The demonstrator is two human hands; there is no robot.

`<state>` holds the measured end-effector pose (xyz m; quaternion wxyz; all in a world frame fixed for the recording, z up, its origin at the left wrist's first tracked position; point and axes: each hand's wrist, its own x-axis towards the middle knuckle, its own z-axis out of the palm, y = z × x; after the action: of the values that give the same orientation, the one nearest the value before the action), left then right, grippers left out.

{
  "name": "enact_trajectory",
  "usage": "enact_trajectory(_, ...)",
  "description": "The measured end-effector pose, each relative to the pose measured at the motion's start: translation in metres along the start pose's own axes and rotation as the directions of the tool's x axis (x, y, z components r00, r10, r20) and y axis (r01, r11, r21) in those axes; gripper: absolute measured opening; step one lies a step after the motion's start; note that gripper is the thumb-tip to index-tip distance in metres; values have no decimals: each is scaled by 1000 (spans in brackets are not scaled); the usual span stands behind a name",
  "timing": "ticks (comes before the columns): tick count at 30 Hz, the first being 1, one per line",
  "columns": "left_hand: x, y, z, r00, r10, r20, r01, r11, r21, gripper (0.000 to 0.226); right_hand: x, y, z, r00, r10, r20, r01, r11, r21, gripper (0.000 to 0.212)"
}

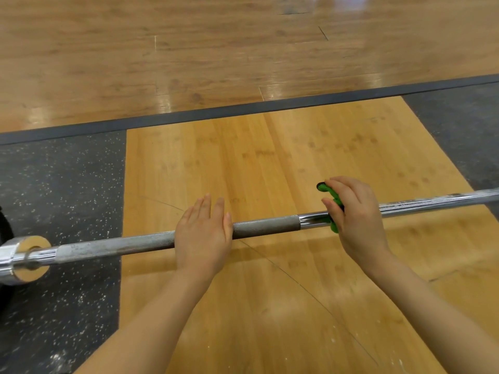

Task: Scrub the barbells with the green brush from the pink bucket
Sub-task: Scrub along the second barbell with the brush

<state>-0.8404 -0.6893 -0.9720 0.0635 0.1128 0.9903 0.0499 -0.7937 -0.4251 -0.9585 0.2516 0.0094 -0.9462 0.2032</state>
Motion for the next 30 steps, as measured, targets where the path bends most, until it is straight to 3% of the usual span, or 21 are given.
enact_trajectory(12, -47, 3, 0, 995, 43, 89, -42, 999, -18, 85, -60, -26, 12, 990, -52, 131, 57, 998, -31, 40)
enact_trajectory(16, -58, 2, -1, 988, 61, 142, -57, 998, -27, 58, -75, -32, 10, 991, -18, 131, 23, 999, -41, 40)
enact_trajectory(22, -63, -5, -9, 980, 145, 136, -137, 988, -68, 53, -85, -39, -4, 991, -45, 128, 48, 999, -24, 39)
enact_trajectory(25, -57, -12, -12, 993, 75, 85, -67, 993, -102, 52, -86, -54, -5, 995, -54, 85, 53, 999, 6, 39)
enact_trajectory(30, -65, -11, -2, 990, 16, 141, -3, 995, -96, 50, -75, -91, 12, 989, -127, 76, 123, 991, 48, 37)
